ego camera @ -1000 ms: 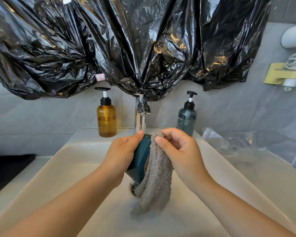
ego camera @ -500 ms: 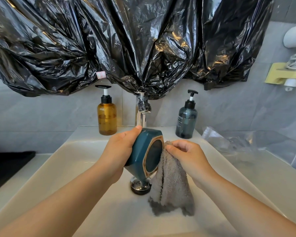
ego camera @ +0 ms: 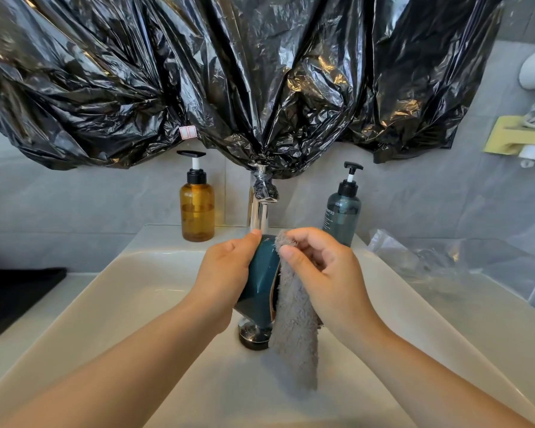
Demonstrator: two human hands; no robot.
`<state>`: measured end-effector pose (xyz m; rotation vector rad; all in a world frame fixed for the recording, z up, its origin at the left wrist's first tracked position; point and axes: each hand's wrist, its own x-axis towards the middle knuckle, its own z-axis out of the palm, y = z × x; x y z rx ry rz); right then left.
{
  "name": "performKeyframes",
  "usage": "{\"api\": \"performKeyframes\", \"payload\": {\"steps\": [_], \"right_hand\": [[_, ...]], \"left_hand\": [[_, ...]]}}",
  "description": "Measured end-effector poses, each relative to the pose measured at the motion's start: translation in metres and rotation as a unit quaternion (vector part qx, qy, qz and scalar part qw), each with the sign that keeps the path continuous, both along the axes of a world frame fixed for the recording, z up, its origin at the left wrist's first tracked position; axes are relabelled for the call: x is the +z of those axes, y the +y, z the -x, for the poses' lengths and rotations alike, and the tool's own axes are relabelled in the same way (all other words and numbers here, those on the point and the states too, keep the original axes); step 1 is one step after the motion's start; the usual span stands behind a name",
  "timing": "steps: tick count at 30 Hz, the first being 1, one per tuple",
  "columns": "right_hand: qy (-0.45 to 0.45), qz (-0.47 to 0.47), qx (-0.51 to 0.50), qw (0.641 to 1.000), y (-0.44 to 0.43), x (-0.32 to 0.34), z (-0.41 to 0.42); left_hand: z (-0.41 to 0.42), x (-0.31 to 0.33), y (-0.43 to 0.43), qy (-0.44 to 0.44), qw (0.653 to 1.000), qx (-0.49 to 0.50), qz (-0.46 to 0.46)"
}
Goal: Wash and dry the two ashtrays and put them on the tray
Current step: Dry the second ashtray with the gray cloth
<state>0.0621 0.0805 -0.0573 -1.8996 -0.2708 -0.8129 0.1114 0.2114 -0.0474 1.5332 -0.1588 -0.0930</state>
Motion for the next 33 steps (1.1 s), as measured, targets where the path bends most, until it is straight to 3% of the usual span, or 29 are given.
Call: {"api": "performKeyframes", "payload": {"steps": [11, 24, 33], "right_hand": [[-0.001, 0.125, 0.037, 0.991, 0.012, -0.006, 0.01], [0.042, 0.114, 0.045, 0.992, 0.008, -0.013, 0.005], [0.07, 0.088, -0.009, 0.994, -0.003, -0.02, -0.004]], "left_hand": [[-0.003, 0.0, 0.005, 0.052, 0.996, 0.025, 0.068], [-0.01, 0.003, 0.01, 0.087, 0.977, 0.048, 0.187], [-0.01, 0.003, 0.009, 0.103, 0.966, 0.034, 0.236]]}}
